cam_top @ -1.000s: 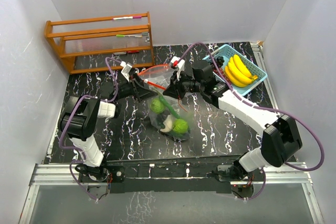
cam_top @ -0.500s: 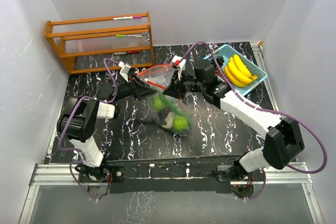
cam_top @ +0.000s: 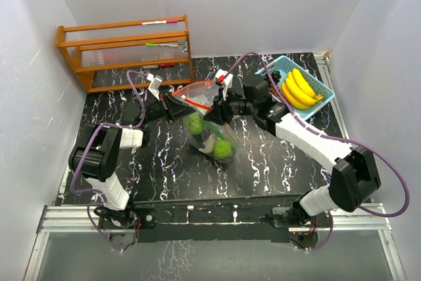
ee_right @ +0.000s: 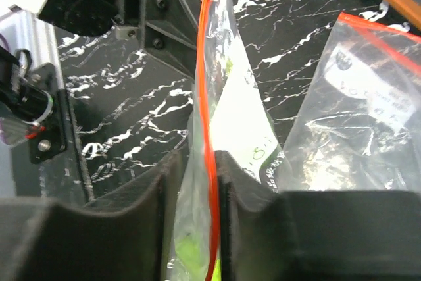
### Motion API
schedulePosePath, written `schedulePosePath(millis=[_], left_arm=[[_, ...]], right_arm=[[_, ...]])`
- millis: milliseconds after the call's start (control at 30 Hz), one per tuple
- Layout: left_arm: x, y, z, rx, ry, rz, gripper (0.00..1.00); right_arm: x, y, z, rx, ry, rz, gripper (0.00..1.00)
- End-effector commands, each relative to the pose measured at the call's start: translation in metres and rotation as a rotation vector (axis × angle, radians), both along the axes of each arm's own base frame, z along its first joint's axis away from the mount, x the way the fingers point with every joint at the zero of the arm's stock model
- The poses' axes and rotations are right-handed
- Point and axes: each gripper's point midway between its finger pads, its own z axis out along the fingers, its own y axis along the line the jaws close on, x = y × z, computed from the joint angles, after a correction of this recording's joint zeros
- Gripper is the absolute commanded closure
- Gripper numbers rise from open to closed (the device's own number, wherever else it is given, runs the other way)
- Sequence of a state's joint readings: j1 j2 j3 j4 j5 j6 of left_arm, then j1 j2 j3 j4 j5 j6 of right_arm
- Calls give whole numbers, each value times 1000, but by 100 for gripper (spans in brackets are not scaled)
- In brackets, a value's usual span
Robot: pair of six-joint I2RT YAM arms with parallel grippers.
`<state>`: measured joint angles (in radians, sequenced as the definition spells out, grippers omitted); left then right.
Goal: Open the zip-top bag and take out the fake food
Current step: Unzip the zipper food storage bag at the center of the board.
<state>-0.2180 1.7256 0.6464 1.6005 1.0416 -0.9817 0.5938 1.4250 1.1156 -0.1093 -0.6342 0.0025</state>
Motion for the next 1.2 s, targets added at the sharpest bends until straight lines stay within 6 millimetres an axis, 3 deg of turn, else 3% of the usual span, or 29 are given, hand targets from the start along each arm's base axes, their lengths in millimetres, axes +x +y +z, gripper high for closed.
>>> schedulePosePath(millis=[0, 100, 400, 767, 1067, 1167], left_arm=[[-11, 2, 52, -70, -239, -5, 100], [-8, 2, 47, -70, -206, -7, 100], [-1, 0, 32, -63, -155, -13, 100], [-1, 0, 32, -65, -148, -7, 100], [-4, 0, 30, -58, -153, -15, 100], [-6, 0, 30, -55, -160, -18, 100]], right_arm=[[18, 4, 23, 26, -72, -38, 59], [29, 6, 33, 26, -104, -75, 51], [52, 36, 62, 51, -184, -92, 49], [50, 76, 61, 43, -188, -42, 49], [59, 78, 68, 60, -195, -91, 66], [62, 77, 70, 62, -199, -110, 67]])
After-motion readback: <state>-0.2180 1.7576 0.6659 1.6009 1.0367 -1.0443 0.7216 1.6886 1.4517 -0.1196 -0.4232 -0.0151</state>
